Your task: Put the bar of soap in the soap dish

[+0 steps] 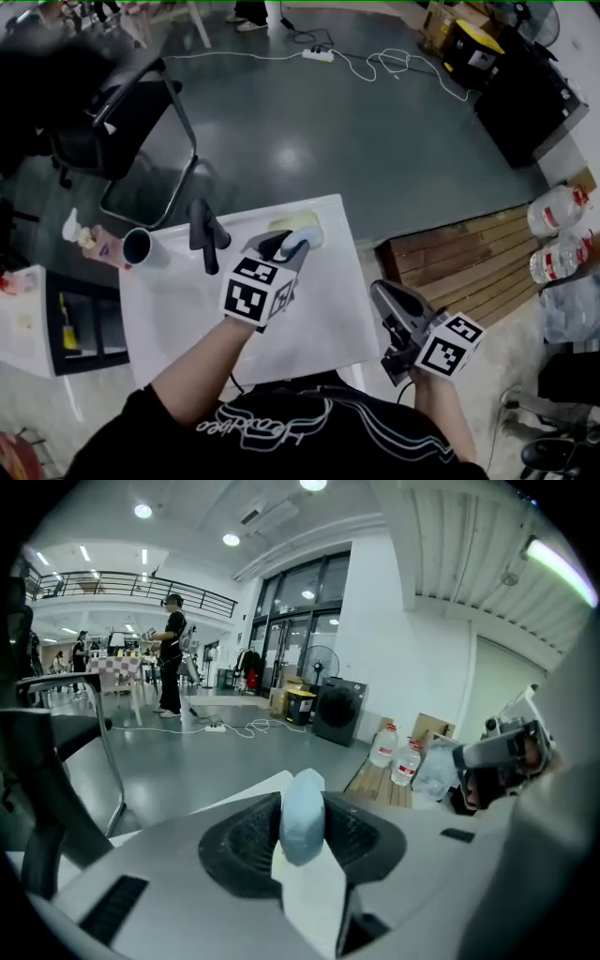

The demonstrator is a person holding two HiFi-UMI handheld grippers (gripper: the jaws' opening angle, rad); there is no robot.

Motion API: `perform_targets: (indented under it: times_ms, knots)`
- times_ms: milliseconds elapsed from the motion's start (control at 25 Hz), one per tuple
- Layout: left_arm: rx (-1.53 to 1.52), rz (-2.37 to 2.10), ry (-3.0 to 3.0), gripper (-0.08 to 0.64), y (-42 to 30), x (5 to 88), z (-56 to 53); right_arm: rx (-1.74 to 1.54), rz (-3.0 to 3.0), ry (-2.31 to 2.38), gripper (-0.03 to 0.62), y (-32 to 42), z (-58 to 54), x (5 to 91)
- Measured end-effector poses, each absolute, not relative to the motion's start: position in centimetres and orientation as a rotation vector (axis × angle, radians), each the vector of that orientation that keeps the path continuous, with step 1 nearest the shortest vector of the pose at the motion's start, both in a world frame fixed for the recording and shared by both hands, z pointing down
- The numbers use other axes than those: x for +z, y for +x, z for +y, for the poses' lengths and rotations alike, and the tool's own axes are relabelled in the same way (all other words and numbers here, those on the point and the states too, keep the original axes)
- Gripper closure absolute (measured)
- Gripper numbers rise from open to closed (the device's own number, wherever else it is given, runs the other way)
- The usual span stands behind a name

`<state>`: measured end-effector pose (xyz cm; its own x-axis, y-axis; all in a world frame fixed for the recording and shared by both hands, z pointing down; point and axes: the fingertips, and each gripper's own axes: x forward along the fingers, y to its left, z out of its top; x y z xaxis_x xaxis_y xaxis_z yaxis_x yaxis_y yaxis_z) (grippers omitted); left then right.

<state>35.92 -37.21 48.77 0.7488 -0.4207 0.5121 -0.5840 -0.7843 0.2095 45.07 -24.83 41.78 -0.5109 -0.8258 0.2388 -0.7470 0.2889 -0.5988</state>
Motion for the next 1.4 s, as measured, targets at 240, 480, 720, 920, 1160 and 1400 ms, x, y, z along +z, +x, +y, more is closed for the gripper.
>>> perform_targets:
  times_ms: [240,480,720,920,1160,1400]
  knots:
    - [0.698,-0.855,2.504,0.42,37.3,51.4,-39.2,-1.072,2.468,-1.437,0.563,48.4,-27.3,42.9]
    - [0.767,-0.853,2.404,0.42,38.7,54.0,-39.7,-1.132,2.517,-1.361,0.563,50.4,-28.8,44.4]
    - [0.784,-0.9,2.297,0.42,38.1,55.5,-40.4,-1.134,2.538,-1.292,0.563,50.8,-30.7,45.0]
    - [0.745,-0.944,2.284,0.419,38.2,55.8,-41.0,-1.139,2.572,-1.264,0.563,51.2,-31.0,45.3]
    - [0.755,-1.012,2.315,0.402,37.9,56.2,-42.2,-1.165,2.605,-1.264,0.563,51.6,-31.0,46.5]
    - [0.794,-1.103,2.378,0.323,37.0,56.4,-43.5,-1.142,2.686,-1.275,0.563,51.4,-31.5,46.6]
